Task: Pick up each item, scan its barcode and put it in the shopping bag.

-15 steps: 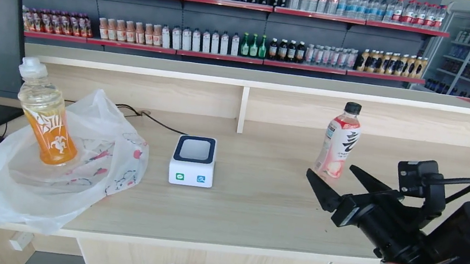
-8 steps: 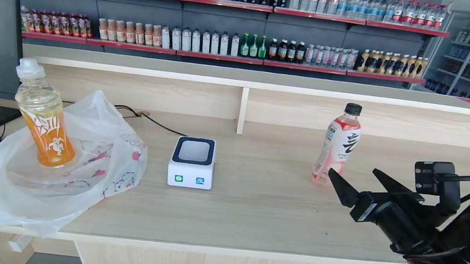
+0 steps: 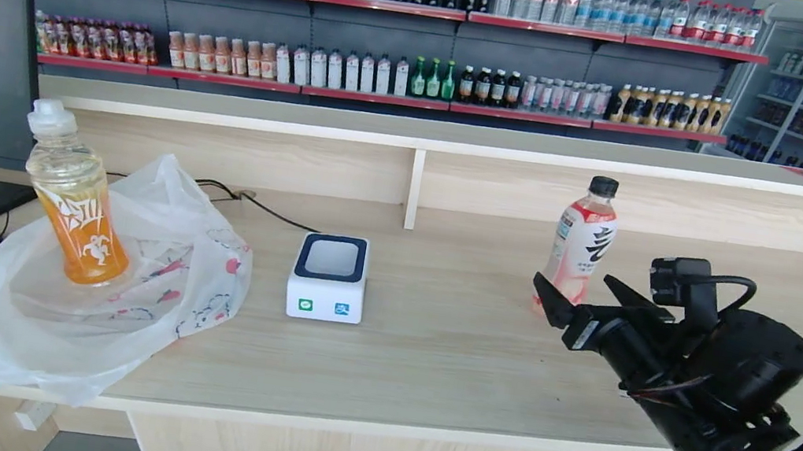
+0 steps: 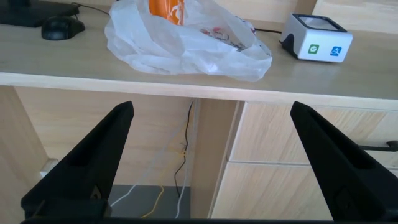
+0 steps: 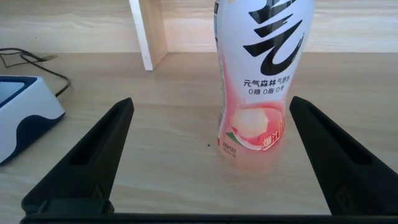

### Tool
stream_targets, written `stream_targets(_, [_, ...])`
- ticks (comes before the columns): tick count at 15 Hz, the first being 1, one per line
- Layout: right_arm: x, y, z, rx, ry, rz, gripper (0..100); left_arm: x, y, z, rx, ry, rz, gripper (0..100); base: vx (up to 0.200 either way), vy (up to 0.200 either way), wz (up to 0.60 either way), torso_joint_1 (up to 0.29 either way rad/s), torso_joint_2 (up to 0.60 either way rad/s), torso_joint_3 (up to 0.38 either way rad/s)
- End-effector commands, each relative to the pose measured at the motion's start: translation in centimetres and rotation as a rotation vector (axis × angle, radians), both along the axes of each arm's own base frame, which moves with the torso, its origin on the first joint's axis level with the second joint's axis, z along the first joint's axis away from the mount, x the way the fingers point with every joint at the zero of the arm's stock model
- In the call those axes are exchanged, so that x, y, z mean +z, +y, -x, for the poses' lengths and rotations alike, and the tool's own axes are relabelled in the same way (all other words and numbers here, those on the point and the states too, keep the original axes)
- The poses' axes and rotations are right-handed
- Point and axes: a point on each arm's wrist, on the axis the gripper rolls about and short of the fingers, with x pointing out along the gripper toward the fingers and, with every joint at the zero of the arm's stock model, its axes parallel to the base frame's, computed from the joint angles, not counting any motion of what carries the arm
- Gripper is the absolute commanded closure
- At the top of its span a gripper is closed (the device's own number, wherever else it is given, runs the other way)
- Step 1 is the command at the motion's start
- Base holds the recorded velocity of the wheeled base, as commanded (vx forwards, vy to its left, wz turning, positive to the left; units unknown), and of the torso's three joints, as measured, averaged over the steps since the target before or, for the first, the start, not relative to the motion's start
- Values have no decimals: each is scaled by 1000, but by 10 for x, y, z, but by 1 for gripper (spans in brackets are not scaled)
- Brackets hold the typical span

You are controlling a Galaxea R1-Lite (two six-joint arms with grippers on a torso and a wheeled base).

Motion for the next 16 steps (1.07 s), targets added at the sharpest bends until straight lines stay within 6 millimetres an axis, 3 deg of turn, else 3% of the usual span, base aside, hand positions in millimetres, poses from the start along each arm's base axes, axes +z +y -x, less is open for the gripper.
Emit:
stream_targets(1, [-16, 6, -17, -3, 27, 10, 0, 0, 0, 0, 1, -4, -14, 0, 0, 0, 0, 0, 0, 0])
stream_targets(8, [-19, 2, -43, -114, -3, -20, 0, 1, 0, 0, -1, -7, -50, 0, 0, 0, 0, 0, 0, 0])
stream_targets(16, [-15, 10, -74, -167, -84, -40, 0, 1, 0, 0, -3, -8, -53, 0, 0, 0, 0, 0, 0, 0])
